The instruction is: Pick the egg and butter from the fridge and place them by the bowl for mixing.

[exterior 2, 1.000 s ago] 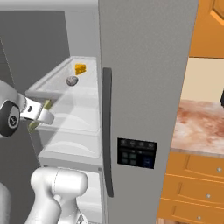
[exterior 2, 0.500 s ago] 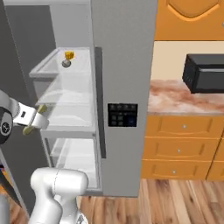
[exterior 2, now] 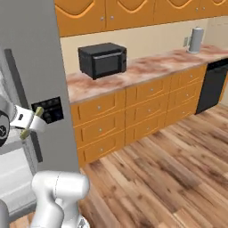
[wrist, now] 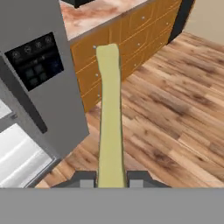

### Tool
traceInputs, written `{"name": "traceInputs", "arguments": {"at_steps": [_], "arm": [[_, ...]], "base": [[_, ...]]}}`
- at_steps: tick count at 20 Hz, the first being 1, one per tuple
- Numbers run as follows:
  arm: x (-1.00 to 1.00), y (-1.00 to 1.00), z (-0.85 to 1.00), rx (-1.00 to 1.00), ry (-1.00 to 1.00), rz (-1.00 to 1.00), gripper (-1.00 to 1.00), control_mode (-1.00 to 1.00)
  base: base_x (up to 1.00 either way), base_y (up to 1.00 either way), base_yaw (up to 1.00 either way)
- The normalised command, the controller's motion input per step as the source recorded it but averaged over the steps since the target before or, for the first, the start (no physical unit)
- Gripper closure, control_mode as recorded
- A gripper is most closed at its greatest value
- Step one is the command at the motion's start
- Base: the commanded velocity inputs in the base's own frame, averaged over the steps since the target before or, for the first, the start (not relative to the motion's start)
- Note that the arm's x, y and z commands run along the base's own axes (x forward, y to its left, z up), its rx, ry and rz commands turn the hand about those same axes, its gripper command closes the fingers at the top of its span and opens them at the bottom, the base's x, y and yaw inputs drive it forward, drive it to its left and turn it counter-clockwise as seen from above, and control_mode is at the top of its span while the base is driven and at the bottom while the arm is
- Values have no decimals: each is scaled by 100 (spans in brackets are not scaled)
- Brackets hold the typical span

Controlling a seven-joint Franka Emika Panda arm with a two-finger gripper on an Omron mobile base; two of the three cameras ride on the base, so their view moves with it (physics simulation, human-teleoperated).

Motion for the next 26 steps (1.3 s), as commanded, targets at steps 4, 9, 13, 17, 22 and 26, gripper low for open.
{"name": "traceInputs", "arguments": {"at_steps": [4, 9, 13, 17, 22, 26], "arm": [[0, 0, 0, 0, 0, 0, 100, 100], [0, 0, 0, 0, 0, 0, 100, 100], [0, 0, 0, 0, 0, 0, 100, 100], [0, 0, 0, 0, 0, 0, 100, 100], [0, 0, 0, 0, 0, 0, 100, 100], [0, 0, 0, 0, 0, 0, 100, 100]], "base": [[0, 0, -100], [0, 0, -100], [0, 0, -100], [0, 0, -100], [0, 0, -100], [0, 0, -100]]}}
